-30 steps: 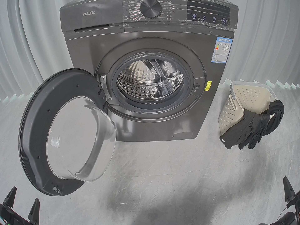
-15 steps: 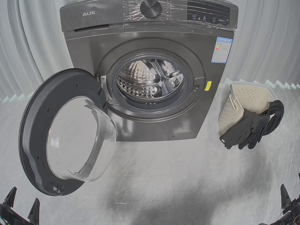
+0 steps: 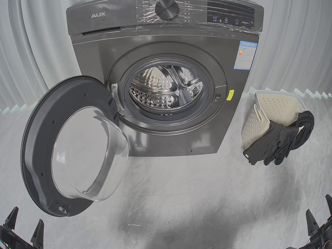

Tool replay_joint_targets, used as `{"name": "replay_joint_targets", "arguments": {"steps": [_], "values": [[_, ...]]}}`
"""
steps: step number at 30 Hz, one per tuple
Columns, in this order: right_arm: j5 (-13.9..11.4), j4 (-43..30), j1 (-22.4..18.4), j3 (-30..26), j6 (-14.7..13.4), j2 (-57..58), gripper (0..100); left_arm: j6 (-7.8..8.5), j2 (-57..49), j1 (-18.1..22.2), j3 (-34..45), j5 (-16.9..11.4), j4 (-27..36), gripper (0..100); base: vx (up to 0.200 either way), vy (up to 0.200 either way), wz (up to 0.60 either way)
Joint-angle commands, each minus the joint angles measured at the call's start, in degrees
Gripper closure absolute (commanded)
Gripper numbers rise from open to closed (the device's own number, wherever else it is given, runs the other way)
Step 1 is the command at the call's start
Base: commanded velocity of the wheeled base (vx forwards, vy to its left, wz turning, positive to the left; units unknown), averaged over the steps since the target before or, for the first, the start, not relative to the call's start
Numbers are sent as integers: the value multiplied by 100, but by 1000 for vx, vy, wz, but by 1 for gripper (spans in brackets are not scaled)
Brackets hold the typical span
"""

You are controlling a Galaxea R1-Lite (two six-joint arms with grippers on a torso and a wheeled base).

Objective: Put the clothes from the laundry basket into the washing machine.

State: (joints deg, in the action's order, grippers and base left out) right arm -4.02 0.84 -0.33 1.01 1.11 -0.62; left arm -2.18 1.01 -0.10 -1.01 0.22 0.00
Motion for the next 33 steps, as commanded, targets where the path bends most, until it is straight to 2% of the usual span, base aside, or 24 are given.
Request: {"name": "replay_joint_targets", "arguments": {"steps": [1,4,33], "values": [[297,-110,7,-101,-93,53,0,-2,-92,1,101,4,0,0,0,0,0],[306,-84,15,-101,-111,62,0,-2,-92,1,101,4,0,0,0,0,0],[297,-84,15,-101,-93,62,0,-10,-92,1,101,4,0,0,0,-200,0]]}}
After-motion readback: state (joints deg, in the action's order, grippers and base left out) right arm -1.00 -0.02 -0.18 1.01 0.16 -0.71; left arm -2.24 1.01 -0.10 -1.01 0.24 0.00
